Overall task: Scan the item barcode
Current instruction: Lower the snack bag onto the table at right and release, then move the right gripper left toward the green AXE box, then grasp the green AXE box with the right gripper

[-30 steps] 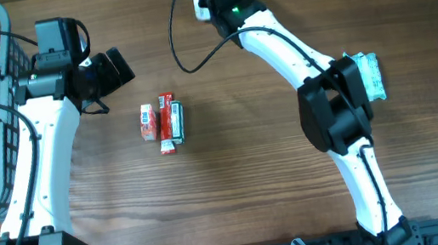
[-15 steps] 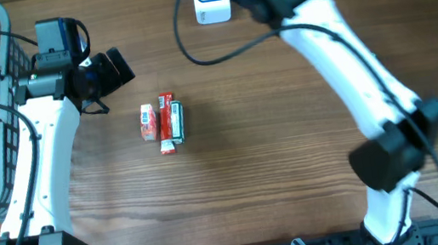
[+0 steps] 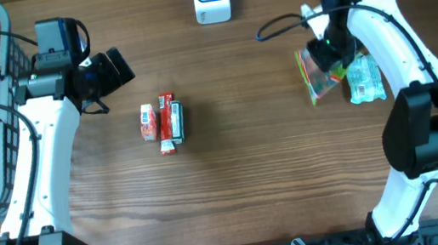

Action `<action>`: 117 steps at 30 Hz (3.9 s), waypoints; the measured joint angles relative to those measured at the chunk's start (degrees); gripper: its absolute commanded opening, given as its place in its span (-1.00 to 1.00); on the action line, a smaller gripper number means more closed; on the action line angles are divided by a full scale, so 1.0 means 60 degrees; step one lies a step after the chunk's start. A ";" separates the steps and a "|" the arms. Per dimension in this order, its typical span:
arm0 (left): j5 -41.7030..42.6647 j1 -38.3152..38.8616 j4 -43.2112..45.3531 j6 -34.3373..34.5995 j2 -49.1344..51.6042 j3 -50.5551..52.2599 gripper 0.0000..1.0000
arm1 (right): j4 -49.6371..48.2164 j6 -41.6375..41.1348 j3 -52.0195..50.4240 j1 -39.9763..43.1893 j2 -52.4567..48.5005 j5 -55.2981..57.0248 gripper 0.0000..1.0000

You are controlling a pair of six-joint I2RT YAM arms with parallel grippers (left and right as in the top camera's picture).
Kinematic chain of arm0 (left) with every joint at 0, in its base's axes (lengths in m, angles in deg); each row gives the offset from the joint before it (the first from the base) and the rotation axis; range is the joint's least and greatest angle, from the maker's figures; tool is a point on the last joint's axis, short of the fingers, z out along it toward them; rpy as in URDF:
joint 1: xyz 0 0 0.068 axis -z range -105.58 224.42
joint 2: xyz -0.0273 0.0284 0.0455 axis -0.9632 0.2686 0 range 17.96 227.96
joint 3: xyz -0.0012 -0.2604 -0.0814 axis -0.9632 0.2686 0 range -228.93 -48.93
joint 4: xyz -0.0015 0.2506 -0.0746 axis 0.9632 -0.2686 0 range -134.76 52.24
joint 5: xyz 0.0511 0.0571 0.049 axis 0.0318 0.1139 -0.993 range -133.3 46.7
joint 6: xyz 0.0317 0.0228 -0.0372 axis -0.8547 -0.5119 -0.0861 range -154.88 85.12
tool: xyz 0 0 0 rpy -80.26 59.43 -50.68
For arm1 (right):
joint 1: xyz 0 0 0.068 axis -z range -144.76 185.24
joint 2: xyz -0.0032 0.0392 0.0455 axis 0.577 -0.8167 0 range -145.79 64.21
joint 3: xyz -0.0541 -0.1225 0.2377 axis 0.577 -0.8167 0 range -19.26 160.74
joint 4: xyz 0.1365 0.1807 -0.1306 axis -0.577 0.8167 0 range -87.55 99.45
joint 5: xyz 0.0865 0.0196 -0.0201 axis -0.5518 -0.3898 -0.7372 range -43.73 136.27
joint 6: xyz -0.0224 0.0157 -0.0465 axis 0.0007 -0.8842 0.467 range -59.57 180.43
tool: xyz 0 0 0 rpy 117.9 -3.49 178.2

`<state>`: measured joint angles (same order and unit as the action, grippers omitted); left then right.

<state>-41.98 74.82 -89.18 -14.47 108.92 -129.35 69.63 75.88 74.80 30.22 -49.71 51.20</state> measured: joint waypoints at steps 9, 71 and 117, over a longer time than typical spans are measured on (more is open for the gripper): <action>-0.0004 0.0000 0.0000 0.0000 0.0000 0.0000 1.00 | -0.0878 0.0229 -0.0674 0.0463 -0.0004 0.0240 0.70; 0.0000 0.0000 0.0004 0.0000 0.0000 0.0000 1.00 | -0.6430 -0.8466 -0.3377 -0.4991 0.0098 -0.5289 0.34; -0.2612 0.0000 0.0211 -0.0004 0.0000 0.0000 1.00 | -0.8918 -0.9315 -0.3359 -0.7763 -0.0739 0.0193 -0.15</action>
<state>-57.65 74.82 -87.91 -14.50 108.92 -129.35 16.12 19.99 54.65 -16.35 -54.15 52.36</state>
